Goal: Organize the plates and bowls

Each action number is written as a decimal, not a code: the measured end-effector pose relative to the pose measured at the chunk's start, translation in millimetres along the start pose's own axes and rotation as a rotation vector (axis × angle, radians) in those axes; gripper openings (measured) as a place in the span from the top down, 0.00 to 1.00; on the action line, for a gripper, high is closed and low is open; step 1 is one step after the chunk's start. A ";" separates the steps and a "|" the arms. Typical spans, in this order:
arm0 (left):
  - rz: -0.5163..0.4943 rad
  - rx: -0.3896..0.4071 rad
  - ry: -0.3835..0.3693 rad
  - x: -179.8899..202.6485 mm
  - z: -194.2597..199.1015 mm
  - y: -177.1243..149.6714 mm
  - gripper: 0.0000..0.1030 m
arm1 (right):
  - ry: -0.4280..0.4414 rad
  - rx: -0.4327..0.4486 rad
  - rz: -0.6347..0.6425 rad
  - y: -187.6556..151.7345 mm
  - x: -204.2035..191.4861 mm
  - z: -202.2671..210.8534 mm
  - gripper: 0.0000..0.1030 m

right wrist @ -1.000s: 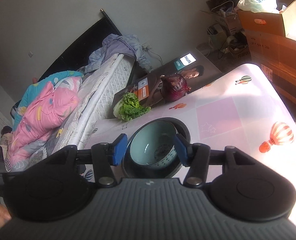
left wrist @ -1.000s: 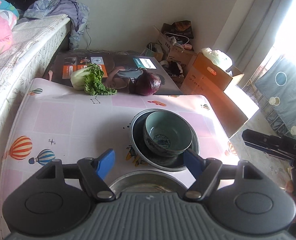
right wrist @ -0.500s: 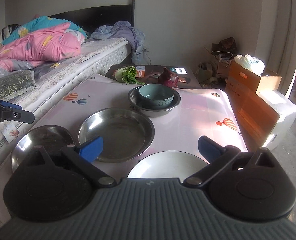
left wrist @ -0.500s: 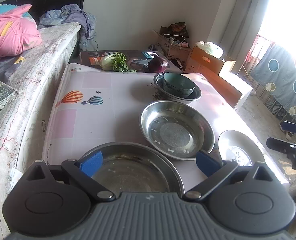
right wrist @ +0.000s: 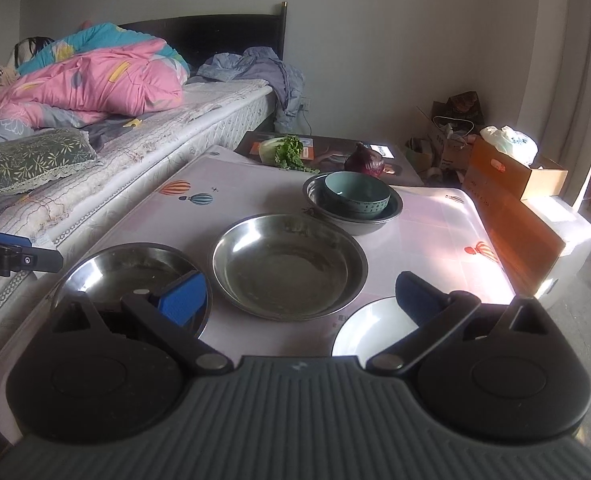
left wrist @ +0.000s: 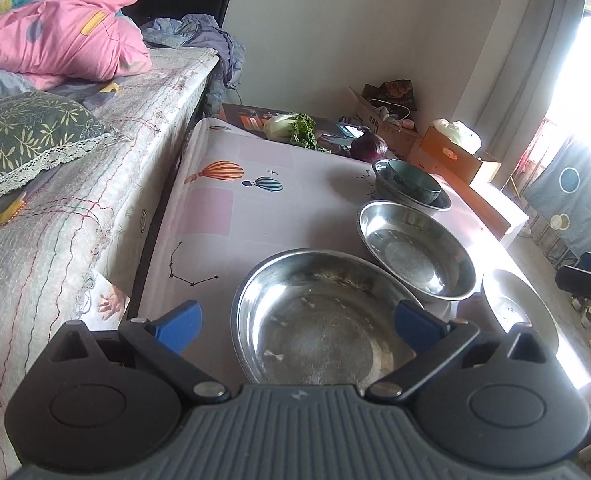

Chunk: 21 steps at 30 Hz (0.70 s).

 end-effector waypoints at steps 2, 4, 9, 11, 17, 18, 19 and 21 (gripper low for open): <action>0.026 -0.002 -0.006 -7.4 -0.1 -1.6 0.00 | 0.045 -0.008 -0.043 0.0 0.2 -3.1 0.01; 0.049 -0.012 -0.006 -14.7 -2.9 -6.4 0.00 | 0.082 -0.015 -0.092 -3.9 -2.2 -8.2 0.01; 0.047 -0.015 0.002 -19.1 -6.7 -18.7 0.00 | 0.110 -0.025 -0.185 -20.8 -10.6 -21.0 0.01; 0.025 -0.018 0.009 -15.7 -9.1 -23.4 0.00 | 0.127 -0.032 -0.243 -28.1 -11.1 -26.8 0.01; -0.003 -0.016 0.007 -5.1 -17.9 -35.1 0.00 | 0.178 -0.077 -0.360 -48.8 -13.7 -45.5 0.01; -0.012 -0.014 0.006 -2.2 -20.7 -37.1 0.00 | 0.191 -0.088 -0.380 -53.2 -13.3 -50.8 0.02; -0.018 -0.010 0.000 -0.3 -23.2 -38.6 0.00 | 0.199 -0.099 -0.395 -56.0 -12.2 -55.2 0.02; -0.025 -0.008 -0.013 3.6 -28.6 -40.2 0.01 | 0.200 -0.120 -0.423 -61.2 -10.1 -64.7 0.05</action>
Point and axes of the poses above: each gripper's, at about its wrist camera, not at the fingertips, and z roughly against the way its jaws point, x to its right, y to its top, the point moved 2 cm from there along -z, roughly the way its jaws point, and after that the axes turned 3 degrees about -z, right-handed, at the moved point
